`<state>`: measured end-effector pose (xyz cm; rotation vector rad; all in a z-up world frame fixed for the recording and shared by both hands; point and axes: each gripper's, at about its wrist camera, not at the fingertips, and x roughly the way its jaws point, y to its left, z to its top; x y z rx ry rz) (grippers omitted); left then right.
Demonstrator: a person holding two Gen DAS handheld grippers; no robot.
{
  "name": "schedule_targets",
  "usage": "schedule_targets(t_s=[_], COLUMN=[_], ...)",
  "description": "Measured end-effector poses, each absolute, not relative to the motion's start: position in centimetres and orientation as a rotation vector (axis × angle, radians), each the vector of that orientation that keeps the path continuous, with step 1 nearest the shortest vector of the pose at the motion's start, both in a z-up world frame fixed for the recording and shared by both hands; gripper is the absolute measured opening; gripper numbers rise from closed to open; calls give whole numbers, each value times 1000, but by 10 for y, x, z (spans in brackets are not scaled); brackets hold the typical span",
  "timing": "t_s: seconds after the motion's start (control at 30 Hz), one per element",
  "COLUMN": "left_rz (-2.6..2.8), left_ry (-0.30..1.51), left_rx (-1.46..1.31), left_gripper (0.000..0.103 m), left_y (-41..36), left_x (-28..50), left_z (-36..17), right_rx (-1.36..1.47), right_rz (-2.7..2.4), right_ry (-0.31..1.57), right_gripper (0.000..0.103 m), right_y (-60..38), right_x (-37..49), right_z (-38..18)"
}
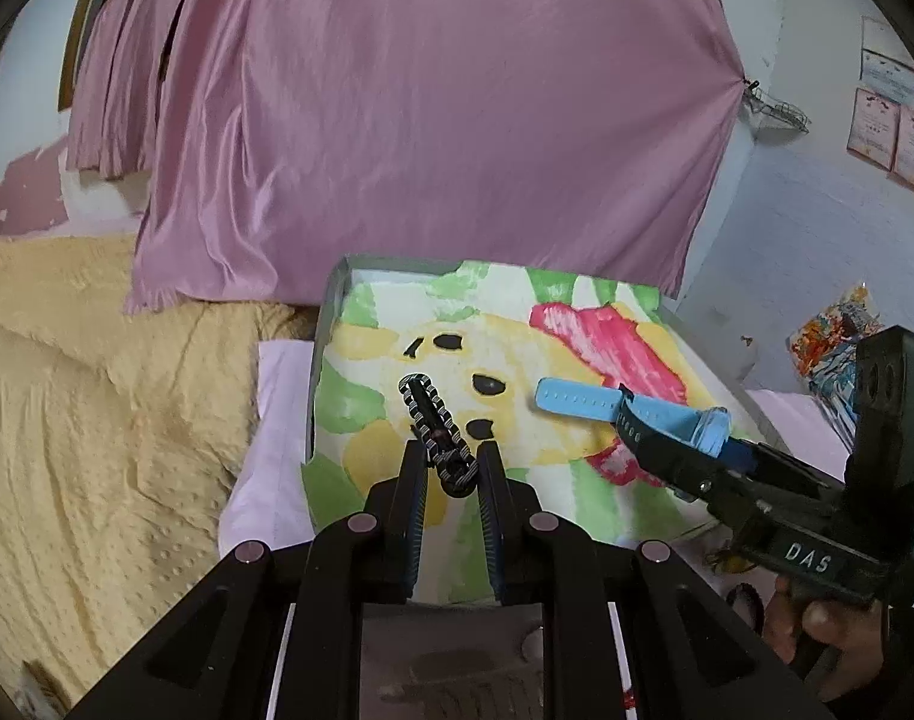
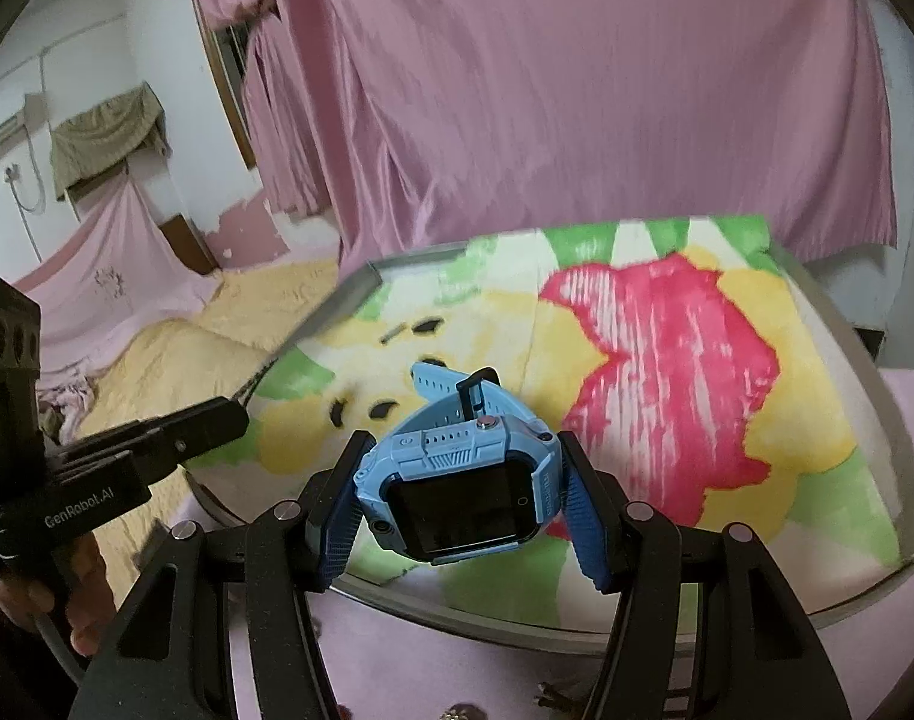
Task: Organize jewelry
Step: 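Carry the smartwatch with the right tool while the left tool carries the bracelet over the grey tray, then open the right tool to drop the smartwatch while the left tool releases the bracelet into the tray, then withdraw both open tools from the tray back over the table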
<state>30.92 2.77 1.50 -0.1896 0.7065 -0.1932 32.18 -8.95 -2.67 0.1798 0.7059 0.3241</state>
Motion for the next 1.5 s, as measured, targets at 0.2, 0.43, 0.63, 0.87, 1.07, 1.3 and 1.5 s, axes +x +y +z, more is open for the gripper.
schedule_targets(t_s=[0.2, 0.43, 0.63, 0.87, 1.07, 1.3, 1.5], left_rz=[-174, -164, -148, -175, -123, -81, -47], left_ry=[803, 808, 785, 661, 594, 445, 374], left_rx=[-182, -179, -185, -210, -177, -203, -197], left_gripper=[16, 16, 20, 68, 78, 100, 102], left_y=[25, 25, 28, 25, 21, 25, 26], left_x=[322, 320, 308, 275, 247, 198, 168], left_z=[-3, -3, 0, 14, 25, 33, 31], right_rx=[189, 183, 185, 163, 155, 121, 116], right_rz=[308, 307, 287, 237, 193, 156, 137], right_ry=[764, 808, 742, 608, 494, 377, 320], right_gripper=[55, 59, 67, 80, 93, 101, 101], right_y=[-90, -88, -96, -108, -118, -122, -122], right_x=[329, 328, 310, 272, 233, 179, 142], right_z=[-33, -38, -28, -9, 7, 16, 16])
